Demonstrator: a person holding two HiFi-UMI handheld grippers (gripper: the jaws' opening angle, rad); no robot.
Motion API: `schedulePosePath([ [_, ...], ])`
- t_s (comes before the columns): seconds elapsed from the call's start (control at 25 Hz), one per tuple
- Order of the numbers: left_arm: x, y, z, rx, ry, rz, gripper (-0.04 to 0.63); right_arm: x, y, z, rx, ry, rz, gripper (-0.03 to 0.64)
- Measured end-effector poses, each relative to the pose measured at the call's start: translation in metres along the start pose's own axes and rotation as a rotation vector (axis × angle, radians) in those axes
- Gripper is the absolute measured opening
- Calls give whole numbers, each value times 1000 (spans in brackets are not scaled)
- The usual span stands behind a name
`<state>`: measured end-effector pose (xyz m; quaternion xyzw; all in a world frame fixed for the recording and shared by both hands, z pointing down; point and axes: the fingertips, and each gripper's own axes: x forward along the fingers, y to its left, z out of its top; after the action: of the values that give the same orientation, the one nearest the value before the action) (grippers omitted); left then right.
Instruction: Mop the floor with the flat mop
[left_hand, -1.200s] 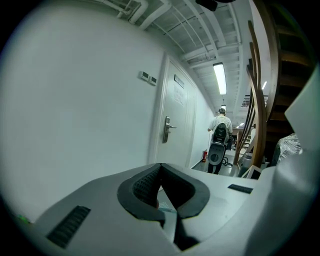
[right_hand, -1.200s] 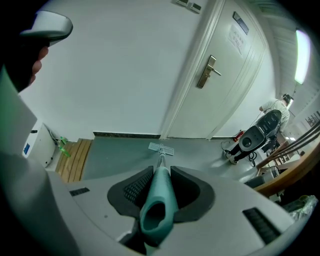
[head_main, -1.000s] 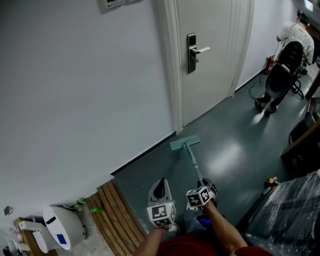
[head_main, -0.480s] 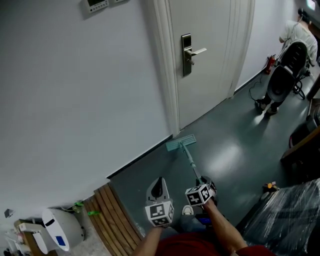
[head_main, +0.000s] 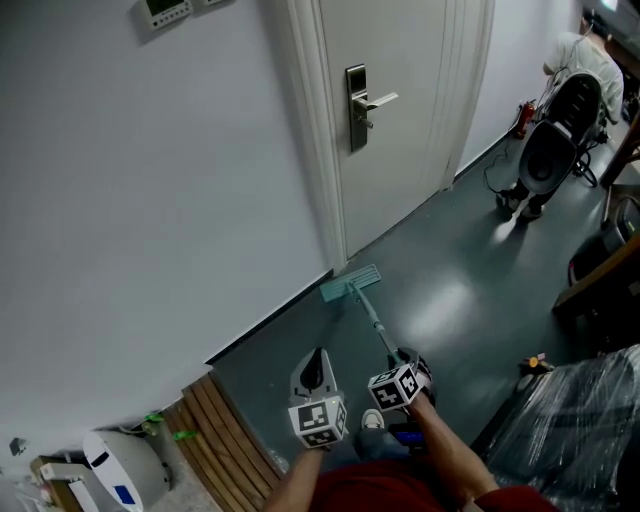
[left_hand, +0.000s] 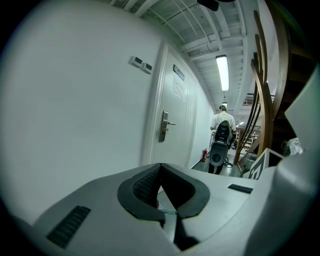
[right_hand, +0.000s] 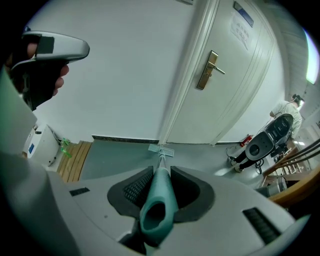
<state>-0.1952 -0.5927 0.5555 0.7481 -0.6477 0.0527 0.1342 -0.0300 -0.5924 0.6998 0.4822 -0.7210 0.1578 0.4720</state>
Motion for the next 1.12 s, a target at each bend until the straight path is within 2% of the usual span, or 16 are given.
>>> schedulePosePath([
  [0.44, -11, 34, -2, -38, 7, -49, 14, 0, 33, 16, -41, 21, -32, 117],
  [0.72, -20, 41, -22, -62, 28, -98, 14, 6, 41, 31, -29, 37, -38, 117],
  [0.96, -38, 38, -30, -69, 38, -102, 14, 5, 59, 11, -32, 38, -54, 117],
  [1.12, -51, 31, -29, -57, 26, -87, 14, -1, 55, -2, -13, 28, -55, 117],
])
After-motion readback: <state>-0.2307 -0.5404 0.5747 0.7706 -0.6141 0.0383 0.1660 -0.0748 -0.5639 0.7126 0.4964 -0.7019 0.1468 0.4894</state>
